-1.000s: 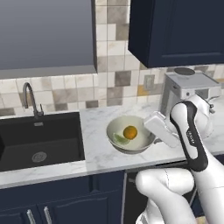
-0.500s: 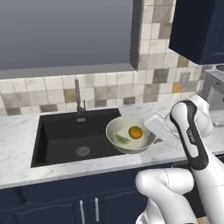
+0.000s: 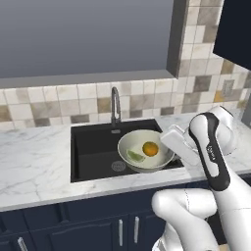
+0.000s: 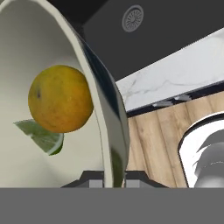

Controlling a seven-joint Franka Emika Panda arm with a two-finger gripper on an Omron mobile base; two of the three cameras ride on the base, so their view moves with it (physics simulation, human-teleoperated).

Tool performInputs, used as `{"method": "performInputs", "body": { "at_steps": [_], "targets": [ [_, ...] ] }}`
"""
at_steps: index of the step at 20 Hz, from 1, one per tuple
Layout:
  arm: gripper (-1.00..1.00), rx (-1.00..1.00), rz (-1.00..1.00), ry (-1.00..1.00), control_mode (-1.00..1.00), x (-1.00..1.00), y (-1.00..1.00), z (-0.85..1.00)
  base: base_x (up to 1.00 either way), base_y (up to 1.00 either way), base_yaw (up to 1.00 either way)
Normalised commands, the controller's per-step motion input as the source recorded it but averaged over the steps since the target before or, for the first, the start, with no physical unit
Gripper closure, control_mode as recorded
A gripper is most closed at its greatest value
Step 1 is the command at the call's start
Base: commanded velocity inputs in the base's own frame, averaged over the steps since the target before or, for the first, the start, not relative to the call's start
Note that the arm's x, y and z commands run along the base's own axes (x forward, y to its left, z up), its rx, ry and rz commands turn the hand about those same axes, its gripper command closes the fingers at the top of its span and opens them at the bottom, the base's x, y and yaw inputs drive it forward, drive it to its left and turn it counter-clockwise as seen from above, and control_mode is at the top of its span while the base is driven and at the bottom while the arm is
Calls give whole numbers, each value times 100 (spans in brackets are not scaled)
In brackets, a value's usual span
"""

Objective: Dump the lemon wedge and orange from the bowl so the bowl can be washed. Place the bowl in the sink after clearing the leftovers.

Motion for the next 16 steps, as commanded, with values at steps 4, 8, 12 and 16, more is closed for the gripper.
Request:
{"method": "performInputs", "body": {
  "at_steps": [4, 8, 12, 16],
  "targets": [
    [100, 0, 0, 0, 100, 0, 0, 0, 37, 4, 0],
    [100, 0, 0, 0, 100, 0, 0, 0, 53, 0, 0],
    [100, 0, 0, 0, 100, 0, 0, 0, 38, 0, 0],
    [100, 0, 0, -2, -100, 21, -12, -3, 7, 0, 0]
  ]
}}
